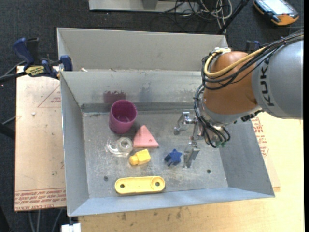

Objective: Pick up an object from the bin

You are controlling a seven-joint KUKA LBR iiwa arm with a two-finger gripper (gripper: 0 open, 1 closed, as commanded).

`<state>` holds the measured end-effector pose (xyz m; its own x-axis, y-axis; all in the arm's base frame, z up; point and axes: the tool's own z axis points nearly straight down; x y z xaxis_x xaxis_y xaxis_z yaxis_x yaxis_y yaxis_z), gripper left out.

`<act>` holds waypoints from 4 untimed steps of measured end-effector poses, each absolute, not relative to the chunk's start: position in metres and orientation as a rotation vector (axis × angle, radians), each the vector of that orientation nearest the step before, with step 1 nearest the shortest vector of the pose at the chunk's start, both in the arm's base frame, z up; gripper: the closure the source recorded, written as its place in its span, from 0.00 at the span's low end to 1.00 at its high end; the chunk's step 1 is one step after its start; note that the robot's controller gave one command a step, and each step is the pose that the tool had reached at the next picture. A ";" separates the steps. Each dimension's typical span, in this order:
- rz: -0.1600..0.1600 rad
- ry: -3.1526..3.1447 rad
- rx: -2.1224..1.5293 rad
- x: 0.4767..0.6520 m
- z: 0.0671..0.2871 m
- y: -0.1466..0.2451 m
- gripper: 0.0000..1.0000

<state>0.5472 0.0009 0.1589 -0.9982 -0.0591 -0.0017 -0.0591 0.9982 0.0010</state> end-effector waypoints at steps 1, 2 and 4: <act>-0.001 3.136 -0.129 0.551 0.145 -0.009 0.00; 0.002 3.138 -0.142 0.545 0.122 0.001 0.00; 0.005 3.101 -0.408 0.547 0.078 -0.002 1.00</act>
Offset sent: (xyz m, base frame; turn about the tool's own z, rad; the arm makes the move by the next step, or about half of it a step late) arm 0.0011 -0.0058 -0.0224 -0.2384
